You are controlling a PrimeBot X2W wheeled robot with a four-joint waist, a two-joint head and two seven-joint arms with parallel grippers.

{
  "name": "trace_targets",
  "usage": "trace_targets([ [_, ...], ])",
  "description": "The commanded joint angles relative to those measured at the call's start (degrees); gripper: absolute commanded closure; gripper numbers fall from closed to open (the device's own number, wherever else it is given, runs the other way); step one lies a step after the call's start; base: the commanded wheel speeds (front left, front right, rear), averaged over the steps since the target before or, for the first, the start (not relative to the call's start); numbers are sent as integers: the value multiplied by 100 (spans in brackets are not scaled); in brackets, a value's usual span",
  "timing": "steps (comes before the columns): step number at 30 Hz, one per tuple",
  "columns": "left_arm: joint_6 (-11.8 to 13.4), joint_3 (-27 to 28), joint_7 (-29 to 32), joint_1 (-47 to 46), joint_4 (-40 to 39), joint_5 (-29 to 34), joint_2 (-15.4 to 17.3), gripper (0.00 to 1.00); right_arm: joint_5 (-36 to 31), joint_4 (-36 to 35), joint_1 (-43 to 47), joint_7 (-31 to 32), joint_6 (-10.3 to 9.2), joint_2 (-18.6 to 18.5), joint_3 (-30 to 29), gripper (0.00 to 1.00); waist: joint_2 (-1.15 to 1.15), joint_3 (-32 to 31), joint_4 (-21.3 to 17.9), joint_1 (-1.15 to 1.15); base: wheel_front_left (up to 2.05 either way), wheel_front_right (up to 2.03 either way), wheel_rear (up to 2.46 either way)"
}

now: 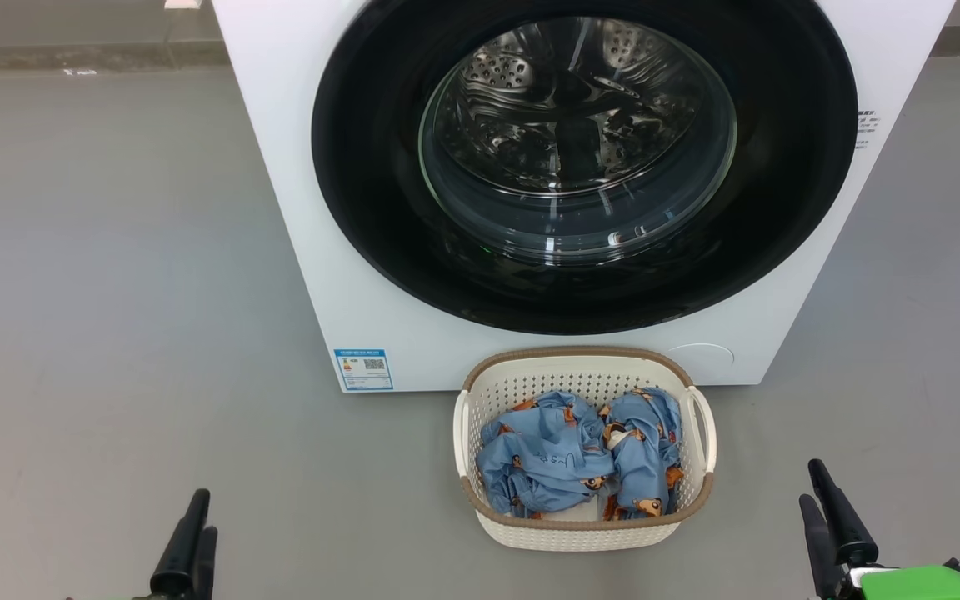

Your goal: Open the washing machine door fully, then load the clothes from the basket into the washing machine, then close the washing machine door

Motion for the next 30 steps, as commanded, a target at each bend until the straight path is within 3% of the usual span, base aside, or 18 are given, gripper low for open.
trace_targets([
  [1,-5,18,-91,-135,-213,209,142,0,-237,-144,-211,-63,1,-82,29,0,0,1,2,-1,0,0,0],
  [30,-9,-195,-564,-91,-529,2125,230,0,-2497,-54,-298,-532,3,-203,366,0,0,9,33,-1,0,0,0],
])
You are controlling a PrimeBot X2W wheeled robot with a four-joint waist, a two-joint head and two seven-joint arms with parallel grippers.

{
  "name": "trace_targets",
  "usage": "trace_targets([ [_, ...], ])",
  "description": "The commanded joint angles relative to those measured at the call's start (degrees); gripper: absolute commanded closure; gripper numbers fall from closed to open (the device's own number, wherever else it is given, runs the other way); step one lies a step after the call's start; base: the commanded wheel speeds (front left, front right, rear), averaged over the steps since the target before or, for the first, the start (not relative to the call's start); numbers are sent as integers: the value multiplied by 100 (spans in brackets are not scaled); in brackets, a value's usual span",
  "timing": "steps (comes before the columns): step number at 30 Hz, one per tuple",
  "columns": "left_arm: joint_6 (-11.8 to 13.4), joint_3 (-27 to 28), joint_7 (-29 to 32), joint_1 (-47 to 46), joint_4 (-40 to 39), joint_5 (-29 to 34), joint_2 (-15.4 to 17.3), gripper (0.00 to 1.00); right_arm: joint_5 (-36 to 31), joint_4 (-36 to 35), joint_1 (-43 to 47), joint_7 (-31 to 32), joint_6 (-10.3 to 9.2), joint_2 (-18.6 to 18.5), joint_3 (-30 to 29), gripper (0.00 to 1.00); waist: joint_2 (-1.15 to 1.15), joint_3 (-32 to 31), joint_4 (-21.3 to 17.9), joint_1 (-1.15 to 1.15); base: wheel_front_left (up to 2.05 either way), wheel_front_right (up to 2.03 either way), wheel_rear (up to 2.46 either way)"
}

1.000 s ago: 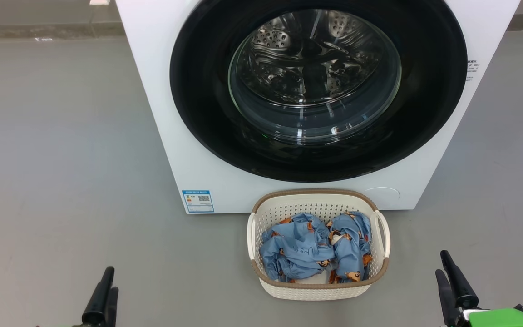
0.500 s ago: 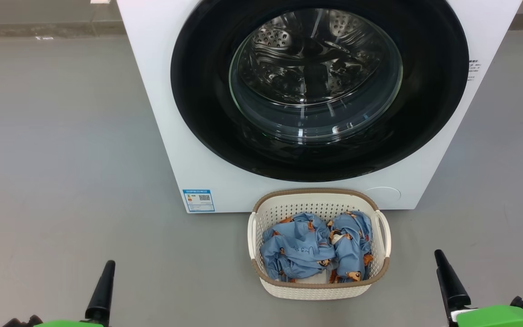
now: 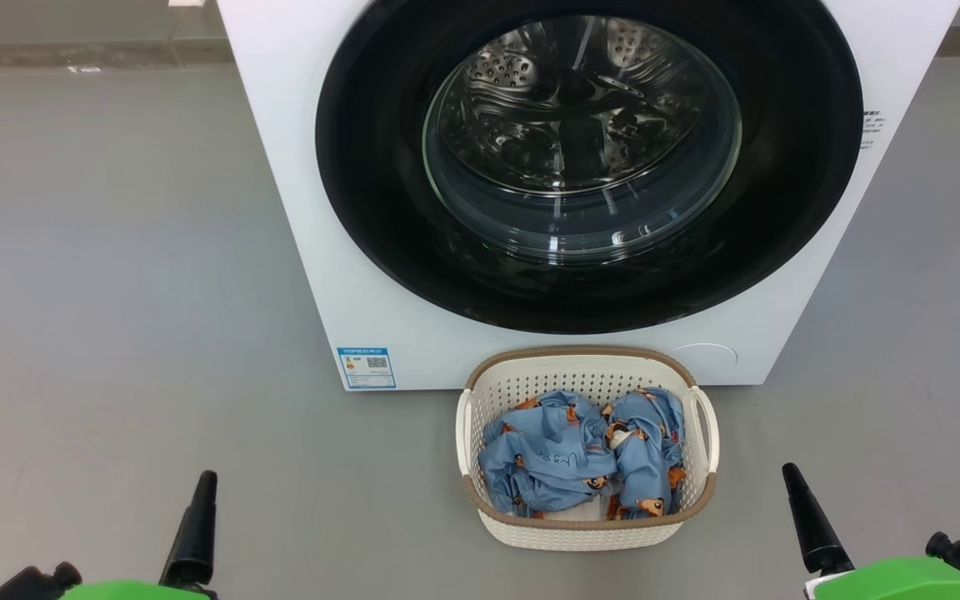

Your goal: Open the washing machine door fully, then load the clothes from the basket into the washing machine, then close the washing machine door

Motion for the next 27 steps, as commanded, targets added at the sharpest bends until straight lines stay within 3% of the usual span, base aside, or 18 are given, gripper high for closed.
trace_targets([
  [1,-8,40,-87,-92,-198,198,111,0,-209,-110,-282,-85,3,-64,118,0,0,2,3,0,0,0,0],
  [27,-11,-180,-509,-87,-442,1877,235,0,-1923,-24,-373,-504,5,-139,317,0,0,68,0,-1,0,0,0],
])
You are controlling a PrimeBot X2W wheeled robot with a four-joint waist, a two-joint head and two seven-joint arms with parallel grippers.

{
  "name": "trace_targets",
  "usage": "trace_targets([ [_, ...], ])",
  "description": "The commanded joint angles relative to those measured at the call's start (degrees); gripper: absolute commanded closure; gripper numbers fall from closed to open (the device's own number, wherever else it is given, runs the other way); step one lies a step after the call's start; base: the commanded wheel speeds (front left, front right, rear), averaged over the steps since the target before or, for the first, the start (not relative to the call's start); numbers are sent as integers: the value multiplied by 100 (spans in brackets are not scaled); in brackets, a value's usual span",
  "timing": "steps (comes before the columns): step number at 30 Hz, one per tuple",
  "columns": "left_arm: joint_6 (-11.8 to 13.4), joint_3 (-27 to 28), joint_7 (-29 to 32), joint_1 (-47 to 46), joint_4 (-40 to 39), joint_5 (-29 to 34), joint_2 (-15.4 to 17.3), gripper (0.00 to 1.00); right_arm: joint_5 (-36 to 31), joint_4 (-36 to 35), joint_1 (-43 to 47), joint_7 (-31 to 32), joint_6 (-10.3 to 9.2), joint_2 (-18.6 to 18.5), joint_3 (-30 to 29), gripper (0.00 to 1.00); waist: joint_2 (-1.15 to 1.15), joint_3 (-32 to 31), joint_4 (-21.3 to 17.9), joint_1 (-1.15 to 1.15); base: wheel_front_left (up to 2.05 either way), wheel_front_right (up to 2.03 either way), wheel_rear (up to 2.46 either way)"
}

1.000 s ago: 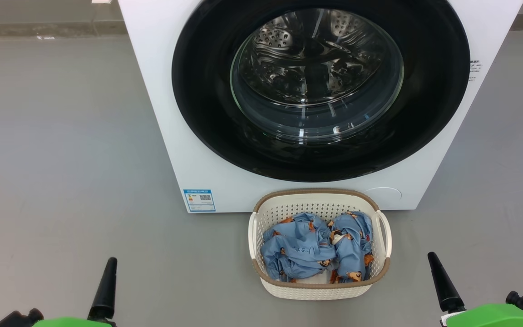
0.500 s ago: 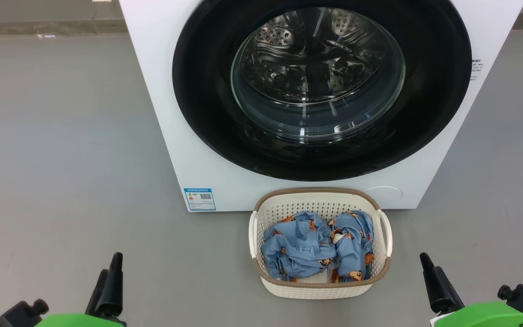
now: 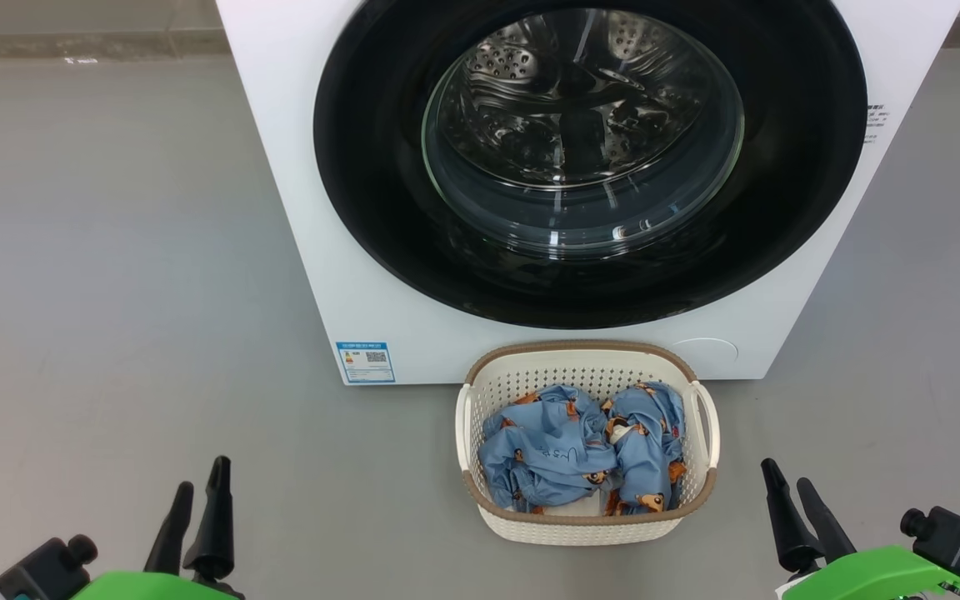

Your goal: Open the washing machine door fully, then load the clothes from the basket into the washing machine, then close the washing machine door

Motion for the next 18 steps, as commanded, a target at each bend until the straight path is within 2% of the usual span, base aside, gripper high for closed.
trace_targets([
  [1,-10,105,-72,-90,-195,156,112,0,-167,-117,-259,-73,5,-85,137,0,0,2,0,0,0,0,0],
  [18,-13,-52,-359,-118,-232,1642,194,0,-1586,-43,-302,-357,6,-117,124,0,0,55,-9,0,0,0,0],
])
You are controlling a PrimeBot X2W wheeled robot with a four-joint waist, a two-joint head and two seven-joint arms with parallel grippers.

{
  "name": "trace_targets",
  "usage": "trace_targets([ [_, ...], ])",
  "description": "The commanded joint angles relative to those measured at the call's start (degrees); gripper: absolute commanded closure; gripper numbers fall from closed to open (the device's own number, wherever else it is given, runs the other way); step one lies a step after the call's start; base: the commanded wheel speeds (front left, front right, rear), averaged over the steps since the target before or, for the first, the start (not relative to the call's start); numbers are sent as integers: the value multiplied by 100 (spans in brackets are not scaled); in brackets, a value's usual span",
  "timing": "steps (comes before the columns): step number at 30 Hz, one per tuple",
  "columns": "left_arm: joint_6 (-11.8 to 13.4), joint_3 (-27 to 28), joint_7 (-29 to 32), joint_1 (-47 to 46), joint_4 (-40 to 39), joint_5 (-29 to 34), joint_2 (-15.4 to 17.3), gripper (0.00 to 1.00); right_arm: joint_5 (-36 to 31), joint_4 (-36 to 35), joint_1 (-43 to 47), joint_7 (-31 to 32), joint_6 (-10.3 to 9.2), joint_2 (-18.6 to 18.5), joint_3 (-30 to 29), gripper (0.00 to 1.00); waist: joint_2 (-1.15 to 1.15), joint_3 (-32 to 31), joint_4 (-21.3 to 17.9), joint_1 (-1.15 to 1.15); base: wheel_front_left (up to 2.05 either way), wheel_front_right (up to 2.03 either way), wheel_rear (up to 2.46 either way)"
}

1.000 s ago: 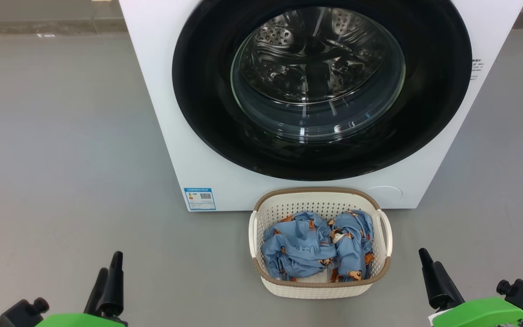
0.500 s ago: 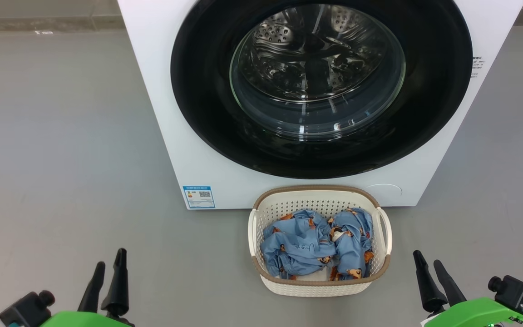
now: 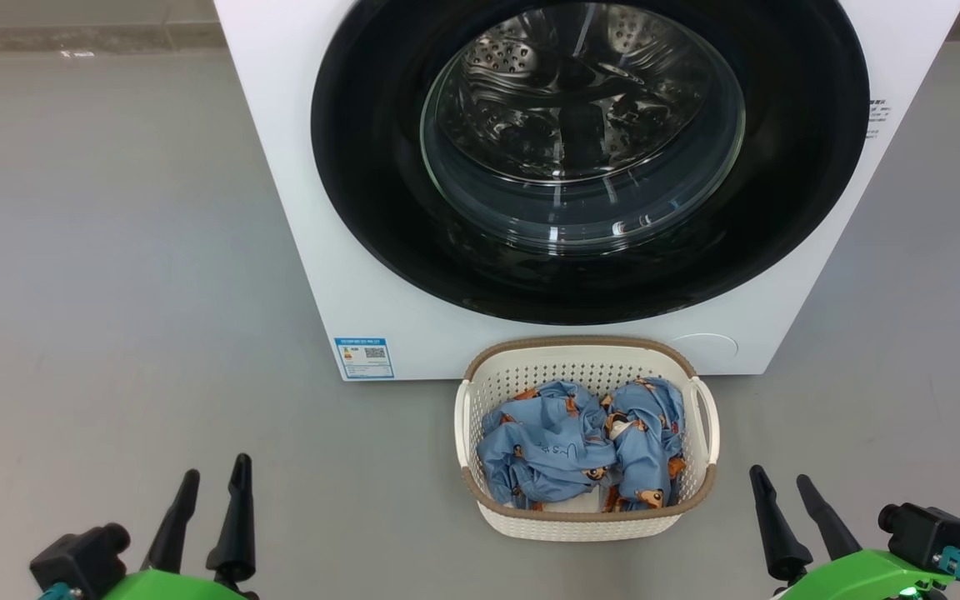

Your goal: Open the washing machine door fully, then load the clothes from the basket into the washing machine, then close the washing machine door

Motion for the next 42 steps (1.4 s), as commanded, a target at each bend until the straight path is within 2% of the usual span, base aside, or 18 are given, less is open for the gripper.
trace_targets([
  [1,-12,106,-98,-116,-183,250,131,0,-265,-102,-295,-118,7,-85,42,0,0,2,-2,0,0,0,0],
  [19,-15,-14,-418,-80,-167,1623,210,0,-1750,-148,-208,-436,8,-68,-297,0,0,-67,-60,0,0,0,0],
  [34,-17,19,-654,-75,151,2287,215,0,-2851,-238,-106,-670,9,-58,-681,0,0,-99,-129,0,0,0,0],
  [42,-17,105,-656,-128,272,2292,208,0,-2902,-288,-80,-672,9,-26,-785,0,0,-94,-159,-1,0,0,0],
])
